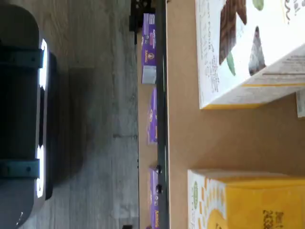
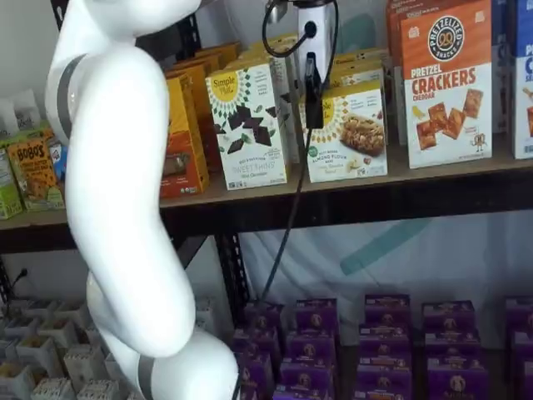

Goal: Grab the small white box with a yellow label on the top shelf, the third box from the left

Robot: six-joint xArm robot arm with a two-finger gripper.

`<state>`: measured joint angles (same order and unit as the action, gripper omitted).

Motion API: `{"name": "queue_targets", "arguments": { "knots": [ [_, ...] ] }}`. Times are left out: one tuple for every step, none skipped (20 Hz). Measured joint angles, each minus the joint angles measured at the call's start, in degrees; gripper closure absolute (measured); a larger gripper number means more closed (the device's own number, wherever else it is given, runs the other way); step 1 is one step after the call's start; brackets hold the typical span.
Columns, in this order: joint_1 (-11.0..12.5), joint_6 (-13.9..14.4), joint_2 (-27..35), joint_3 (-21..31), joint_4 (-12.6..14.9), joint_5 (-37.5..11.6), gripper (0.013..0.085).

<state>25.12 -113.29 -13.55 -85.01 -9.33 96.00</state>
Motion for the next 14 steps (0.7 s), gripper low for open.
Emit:
{"name": "queue_targets", "arguments": {
  "knots": [
    [-0.1,0.1,-0.1,0.3,0.2,-0.6,0.013],
    [-0.2,0.1,-0.1,0.4,0.3,-1.0,0.013],
    [-0.3,0.1,-0.1,0.6,0.3,-1.4,0.013],
    [-0.3,0.1,-0.1,0.8,0.4,-1.7,0.013],
    [-0.4,0.2,0.0,0.8,0.5,-2.0,0.013],
    [-0.4,0.2,0.1,0.8,0.5,-2.2,0.013],
    [-0.5,0.2,0.2,0.8,0.6,-2.3,0.013],
    [-0.5,0.2,0.3,0.9,0.7,-2.6,0.013],
    [-0.5,0.1,0.3,1.0,0.7,-2.8,0.013],
    [-0.5,0.1,0.3,1.1,0.8,-3.0,0.013],
    [-0.5,0.1,0.3,1.1,0.8,-3.1,0.013],
    [-0.5,0.0,0.3,1.1,0.9,-3.2,0.013],
    [-0.5,0.0,0.3,1.2,0.9,-3.3,0.013],
    [-0.4,0.0,0.4,1.2,1.0,-3.4,0.013]
  ]
}}
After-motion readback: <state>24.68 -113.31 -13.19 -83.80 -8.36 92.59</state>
